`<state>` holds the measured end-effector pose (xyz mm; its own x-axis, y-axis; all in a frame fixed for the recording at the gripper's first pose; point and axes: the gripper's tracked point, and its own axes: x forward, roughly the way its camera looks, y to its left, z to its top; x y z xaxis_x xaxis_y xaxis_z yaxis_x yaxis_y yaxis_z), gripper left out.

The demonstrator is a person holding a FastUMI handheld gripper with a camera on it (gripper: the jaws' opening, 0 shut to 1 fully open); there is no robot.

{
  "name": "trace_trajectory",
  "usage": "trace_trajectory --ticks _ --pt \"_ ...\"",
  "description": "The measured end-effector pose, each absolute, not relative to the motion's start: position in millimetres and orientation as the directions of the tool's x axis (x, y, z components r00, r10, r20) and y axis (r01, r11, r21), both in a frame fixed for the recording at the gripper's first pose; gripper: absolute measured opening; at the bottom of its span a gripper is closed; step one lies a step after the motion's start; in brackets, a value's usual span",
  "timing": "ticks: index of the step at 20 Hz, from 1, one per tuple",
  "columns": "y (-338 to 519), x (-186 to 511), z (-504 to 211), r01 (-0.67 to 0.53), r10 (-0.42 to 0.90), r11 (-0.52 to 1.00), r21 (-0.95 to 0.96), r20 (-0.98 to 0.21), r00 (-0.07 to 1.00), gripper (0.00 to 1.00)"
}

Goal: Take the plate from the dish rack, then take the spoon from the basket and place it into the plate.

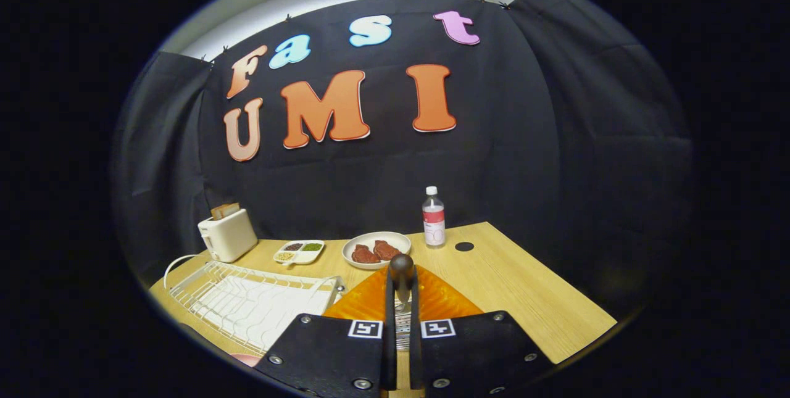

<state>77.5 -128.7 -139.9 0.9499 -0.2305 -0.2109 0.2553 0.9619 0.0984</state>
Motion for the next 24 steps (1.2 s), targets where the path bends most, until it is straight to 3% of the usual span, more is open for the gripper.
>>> trace_trajectory --ticks 6,13,24 --pt "-84.4 43.5 -104.0 0.133 -0.119 0.989 0.068 -0.179 0.977 0.08" --pt "-22.2 2.9 -92.9 -0.074 0.101 0.987 0.142 -0.188 0.977 0.08" --pt "75.7 -44.9 -168.2 -0.35 0.383 0.923 0.16 -0.293 0.876 0.08"
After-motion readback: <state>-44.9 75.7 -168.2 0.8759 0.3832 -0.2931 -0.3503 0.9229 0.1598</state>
